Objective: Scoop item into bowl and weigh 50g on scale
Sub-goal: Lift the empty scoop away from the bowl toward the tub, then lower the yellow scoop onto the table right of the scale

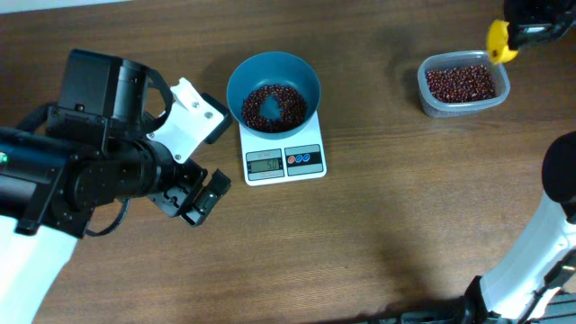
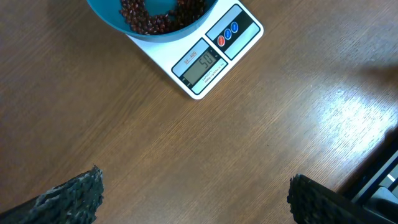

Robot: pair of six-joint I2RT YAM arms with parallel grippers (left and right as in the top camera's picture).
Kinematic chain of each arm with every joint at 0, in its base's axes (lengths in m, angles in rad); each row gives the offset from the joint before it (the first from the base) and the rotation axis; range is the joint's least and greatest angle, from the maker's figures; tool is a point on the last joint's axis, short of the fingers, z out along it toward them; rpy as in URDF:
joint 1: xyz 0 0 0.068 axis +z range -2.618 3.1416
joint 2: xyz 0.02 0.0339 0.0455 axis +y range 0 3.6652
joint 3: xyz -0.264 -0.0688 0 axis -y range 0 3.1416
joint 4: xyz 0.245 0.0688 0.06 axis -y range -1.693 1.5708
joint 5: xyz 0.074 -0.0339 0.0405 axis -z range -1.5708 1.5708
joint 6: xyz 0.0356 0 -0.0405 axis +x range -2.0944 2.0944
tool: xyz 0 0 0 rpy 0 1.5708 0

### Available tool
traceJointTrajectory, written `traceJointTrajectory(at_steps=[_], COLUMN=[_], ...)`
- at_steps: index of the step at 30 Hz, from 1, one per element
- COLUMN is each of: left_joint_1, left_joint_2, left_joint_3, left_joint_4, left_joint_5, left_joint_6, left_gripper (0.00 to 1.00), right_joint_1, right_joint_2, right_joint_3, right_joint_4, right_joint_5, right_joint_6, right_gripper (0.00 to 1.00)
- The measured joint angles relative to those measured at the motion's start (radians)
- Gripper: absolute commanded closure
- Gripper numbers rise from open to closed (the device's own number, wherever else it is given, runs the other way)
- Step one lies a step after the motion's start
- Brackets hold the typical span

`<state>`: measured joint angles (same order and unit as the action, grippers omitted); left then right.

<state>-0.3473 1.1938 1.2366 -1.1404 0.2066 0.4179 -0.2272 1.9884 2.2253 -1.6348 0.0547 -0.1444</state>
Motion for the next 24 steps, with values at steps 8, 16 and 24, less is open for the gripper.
traceJointTrajectory(at_steps=[8,16,24], left_joint_1=[0.000,0.000,0.000], left_joint_2=[0.000,0.000,0.000], left_joint_3=[0.000,0.000,0.000], left_joint_4=[0.000,0.000,0.000], left_joint_5=[0.000,0.000,0.000], left_joint_6=[0.000,0.000,0.000], left_gripper=[0.01,0.01,0.01], right_joint_1=[0.067,0.077,-0.077], right_joint_2=[0.000,-0.011,-0.390], right_joint_3=[0.000,0.166,0.217], right_joint_4=[0.044,-0.048,-0.058], right_joint_5=[0.163,0.077,-0.038], right_joint_6=[0.055,0.251,0.292], right_gripper=[0.96,0.96,0.96])
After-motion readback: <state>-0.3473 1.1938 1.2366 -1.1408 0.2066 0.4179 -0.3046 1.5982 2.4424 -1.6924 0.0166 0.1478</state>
